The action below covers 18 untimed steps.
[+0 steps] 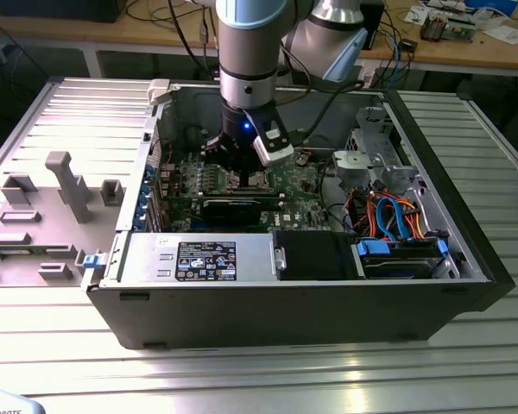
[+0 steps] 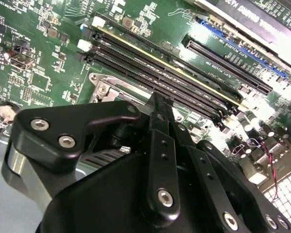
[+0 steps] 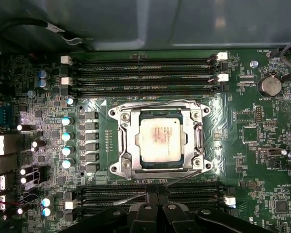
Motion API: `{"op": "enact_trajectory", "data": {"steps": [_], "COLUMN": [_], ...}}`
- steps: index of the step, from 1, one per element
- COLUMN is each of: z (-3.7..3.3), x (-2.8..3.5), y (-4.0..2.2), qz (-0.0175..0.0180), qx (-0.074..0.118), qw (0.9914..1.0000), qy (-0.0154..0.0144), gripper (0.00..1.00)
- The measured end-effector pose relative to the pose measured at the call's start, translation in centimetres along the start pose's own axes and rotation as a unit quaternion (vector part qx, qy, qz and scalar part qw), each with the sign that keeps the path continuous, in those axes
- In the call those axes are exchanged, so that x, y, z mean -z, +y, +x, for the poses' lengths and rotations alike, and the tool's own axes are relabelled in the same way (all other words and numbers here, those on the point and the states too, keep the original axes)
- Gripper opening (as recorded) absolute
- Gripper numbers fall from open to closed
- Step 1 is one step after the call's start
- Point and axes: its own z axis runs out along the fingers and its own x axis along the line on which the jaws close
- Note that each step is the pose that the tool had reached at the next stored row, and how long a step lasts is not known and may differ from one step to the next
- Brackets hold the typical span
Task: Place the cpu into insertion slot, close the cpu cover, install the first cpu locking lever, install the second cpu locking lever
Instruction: 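Install the second cpu locking lever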
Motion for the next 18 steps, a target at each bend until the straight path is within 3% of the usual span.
{"op": "enact_trajectory", "data": {"steps": [4,14,18], "z": [-0.01,-0.01,-0.02], "x": [-0.07,-0.08,-0.07], "y": [0.00,0.00,-0.33], "qz": [-0.0014,-0.0010,-0.0052], "qx": [0.000,0.000,0.000], "qw": [1.00000,1.00000,0.99999], "qy": [0.0001,0.0000,0.0002], "gripper": [0.11,0.11,0.11]}}
